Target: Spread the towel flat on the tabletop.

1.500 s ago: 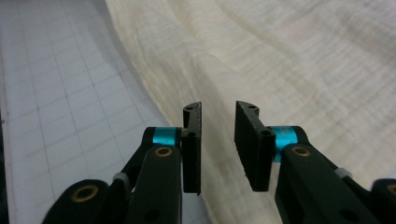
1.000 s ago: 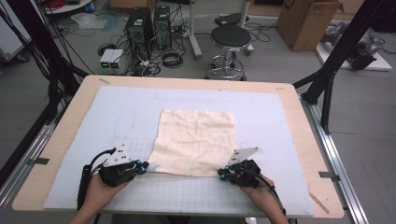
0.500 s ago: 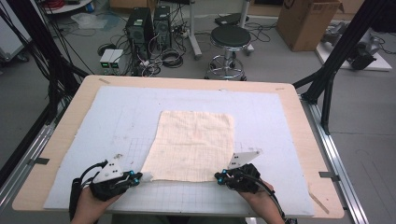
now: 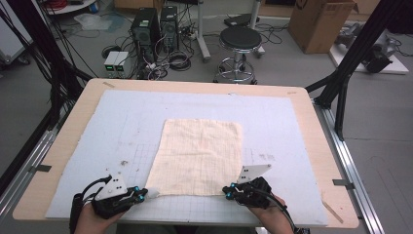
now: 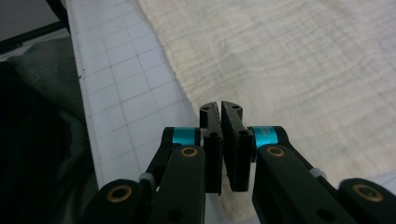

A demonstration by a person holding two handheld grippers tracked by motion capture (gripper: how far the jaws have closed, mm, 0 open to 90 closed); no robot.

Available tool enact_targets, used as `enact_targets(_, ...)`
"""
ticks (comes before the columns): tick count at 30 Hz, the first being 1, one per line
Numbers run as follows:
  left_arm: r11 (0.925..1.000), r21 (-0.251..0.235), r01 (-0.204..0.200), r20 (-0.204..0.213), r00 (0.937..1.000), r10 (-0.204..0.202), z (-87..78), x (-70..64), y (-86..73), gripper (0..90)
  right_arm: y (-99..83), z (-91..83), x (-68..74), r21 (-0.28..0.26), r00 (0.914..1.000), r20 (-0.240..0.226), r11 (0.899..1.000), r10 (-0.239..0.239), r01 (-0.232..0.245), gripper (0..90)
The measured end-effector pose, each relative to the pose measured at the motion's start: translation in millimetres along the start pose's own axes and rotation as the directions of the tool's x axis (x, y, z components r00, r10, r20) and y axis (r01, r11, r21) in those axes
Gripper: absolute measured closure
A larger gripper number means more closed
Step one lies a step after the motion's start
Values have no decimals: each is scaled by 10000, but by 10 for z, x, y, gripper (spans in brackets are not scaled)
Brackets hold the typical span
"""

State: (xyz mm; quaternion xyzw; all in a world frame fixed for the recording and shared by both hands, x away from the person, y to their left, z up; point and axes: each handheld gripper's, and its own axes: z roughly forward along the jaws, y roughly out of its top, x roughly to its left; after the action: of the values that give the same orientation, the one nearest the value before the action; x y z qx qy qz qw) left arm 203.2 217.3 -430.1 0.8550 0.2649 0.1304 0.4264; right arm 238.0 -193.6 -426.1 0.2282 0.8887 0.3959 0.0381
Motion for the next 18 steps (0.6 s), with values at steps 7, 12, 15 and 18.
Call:
enact_targets(7, 10000, 45, -9, -1, 10000, 9, -10, 3, -15, 891, -54, -62, 46, -147, 10000, -36, 9999, 54, -55, 873)
enact_targets(12, 9999, -131, 65, 213, 9998, -63, -14, 14, -18, 874, -81, -102, -3, -405, 9992, -232, 9986, 321, -330, 824)
enact_targets(15, 9996, -261, 89, 322, 9994, -80, -18, 19, -7, 786, -78, -127, -11, -657, 9986, -271, 9967, 452, -469, 745)
enact_targets(18, 9988, -438, 196, 434, 9989, -177, -7, 32, 18, 742, -52, -150, -24, -893, 9988, -130, 9948, 480, -489, 690)
